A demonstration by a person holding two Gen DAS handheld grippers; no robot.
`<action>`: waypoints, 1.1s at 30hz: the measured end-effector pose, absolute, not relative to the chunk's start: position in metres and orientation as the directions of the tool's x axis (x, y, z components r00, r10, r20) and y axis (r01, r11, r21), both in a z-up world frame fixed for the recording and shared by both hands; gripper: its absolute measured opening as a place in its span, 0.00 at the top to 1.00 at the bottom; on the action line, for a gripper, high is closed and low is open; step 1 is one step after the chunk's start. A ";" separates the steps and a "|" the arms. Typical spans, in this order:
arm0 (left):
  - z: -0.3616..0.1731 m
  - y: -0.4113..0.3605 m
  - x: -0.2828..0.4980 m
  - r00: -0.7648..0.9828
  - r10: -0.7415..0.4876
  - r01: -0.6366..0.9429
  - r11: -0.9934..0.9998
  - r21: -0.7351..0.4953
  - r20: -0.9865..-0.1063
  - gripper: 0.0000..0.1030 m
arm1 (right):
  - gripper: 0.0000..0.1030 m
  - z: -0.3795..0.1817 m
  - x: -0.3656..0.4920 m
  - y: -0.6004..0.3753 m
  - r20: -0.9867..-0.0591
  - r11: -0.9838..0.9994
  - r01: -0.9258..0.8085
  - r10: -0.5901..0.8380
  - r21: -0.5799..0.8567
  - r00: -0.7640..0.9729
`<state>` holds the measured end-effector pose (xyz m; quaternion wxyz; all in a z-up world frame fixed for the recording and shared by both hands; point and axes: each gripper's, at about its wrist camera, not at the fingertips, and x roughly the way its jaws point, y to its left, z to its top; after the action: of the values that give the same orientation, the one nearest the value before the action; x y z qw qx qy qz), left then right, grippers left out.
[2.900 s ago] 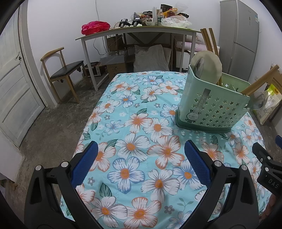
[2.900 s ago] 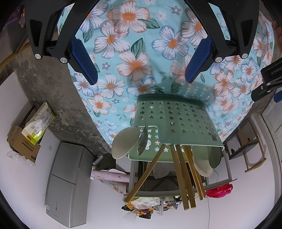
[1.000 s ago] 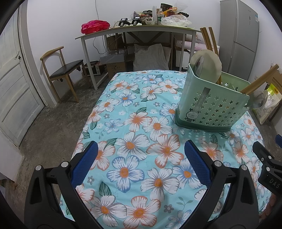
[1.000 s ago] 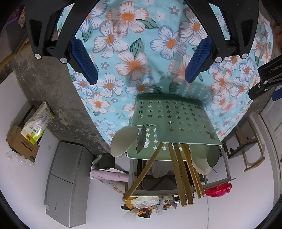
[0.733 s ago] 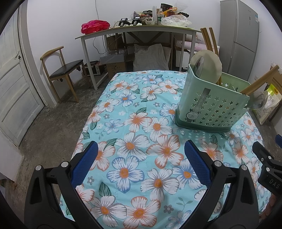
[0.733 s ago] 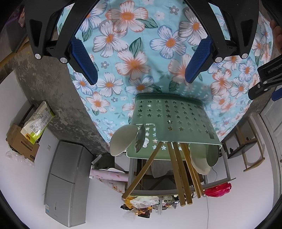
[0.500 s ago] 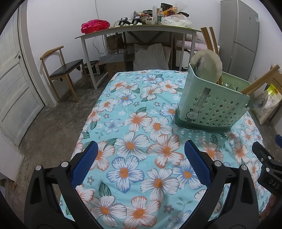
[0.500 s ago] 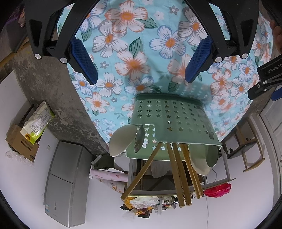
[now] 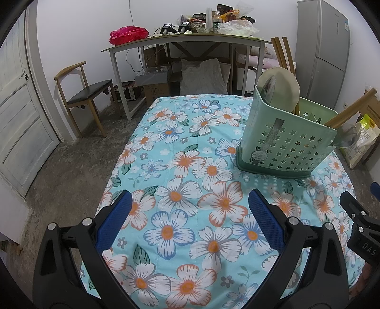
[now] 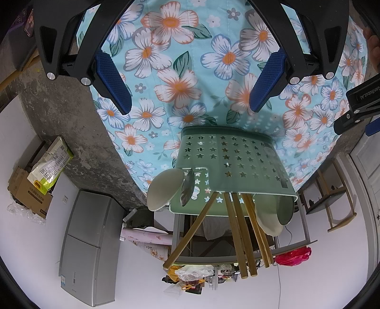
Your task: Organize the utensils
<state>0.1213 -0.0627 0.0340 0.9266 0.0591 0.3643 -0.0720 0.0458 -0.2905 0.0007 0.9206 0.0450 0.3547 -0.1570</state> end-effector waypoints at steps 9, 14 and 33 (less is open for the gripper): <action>0.034 -0.063 0.121 0.724 -0.090 0.177 0.983 0.057 -0.684 0.08 | 0.06 0.001 0.045 -0.291 -0.667 0.947 0.320 -0.255 -0.027 0.700; 0.033 -0.062 0.121 0.724 -0.091 0.178 0.982 0.057 -0.684 0.08 | 0.06 0.001 0.045 -0.291 -0.667 0.947 0.319 -0.254 -0.026 0.700; 0.032 -0.062 0.119 0.726 -0.088 0.175 0.983 0.059 -0.682 0.08 | 0.06 0.003 0.045 -0.291 -0.666 0.949 0.315 -0.249 -0.022 0.703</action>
<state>0.1190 -0.0616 0.0316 0.9270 0.0598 0.3634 -0.0709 0.0447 -0.2909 0.0026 0.9217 0.0468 0.3535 -0.1528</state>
